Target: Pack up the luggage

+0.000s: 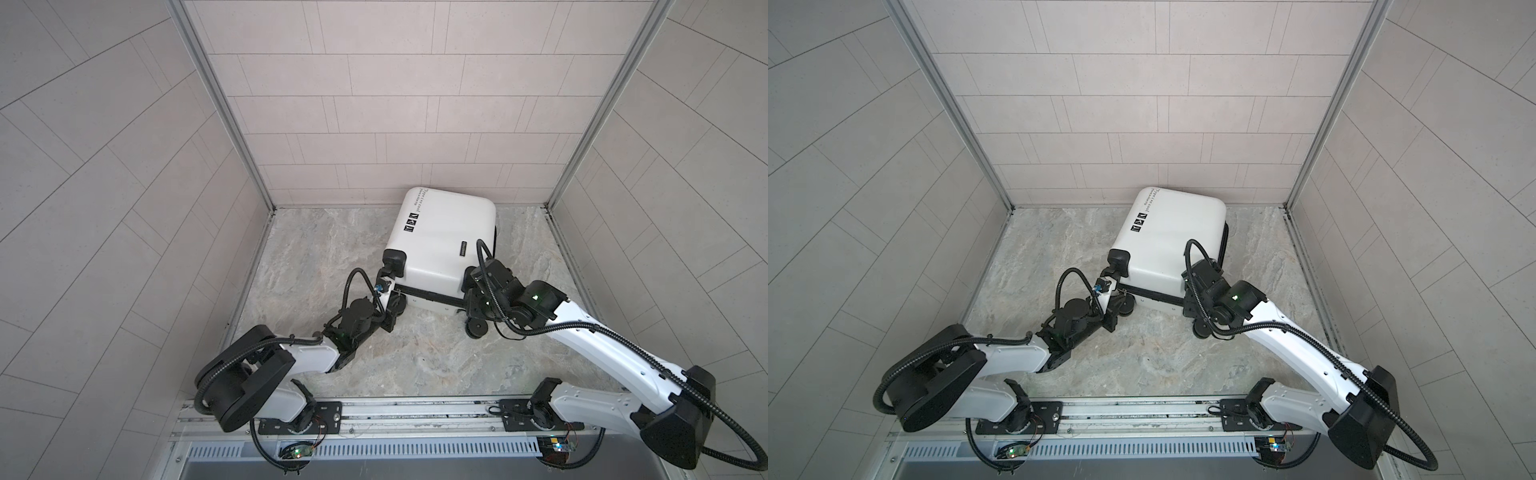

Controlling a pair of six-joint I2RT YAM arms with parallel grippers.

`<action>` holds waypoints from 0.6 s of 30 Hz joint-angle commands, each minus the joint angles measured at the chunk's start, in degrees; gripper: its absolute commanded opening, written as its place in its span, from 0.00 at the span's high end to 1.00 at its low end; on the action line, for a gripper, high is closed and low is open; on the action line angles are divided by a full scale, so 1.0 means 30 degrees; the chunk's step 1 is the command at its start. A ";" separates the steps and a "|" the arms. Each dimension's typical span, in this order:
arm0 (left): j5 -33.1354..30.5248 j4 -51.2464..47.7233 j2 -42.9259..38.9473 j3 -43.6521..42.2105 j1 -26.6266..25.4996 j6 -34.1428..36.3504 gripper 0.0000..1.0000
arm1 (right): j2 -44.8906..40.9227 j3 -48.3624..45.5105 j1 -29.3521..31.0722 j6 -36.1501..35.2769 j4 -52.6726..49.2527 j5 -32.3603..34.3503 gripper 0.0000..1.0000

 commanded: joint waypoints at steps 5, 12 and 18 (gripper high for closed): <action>0.1293 0.0753 0.0193 0.1087 -0.2246 0.0848 1.00 | 0.0280 0.1358 0.1454 -0.1761 0.3234 -0.1898 1.00; 0.0542 0.1124 0.1093 0.1930 -0.3775 0.0607 1.00 | 0.0126 0.1636 0.1771 -0.1756 0.3054 -0.1775 1.00; 0.0065 0.1322 0.1925 0.3022 -0.5002 0.0491 1.00 | 0.0039 0.1359 0.1823 -0.1714 0.3214 -0.1731 1.00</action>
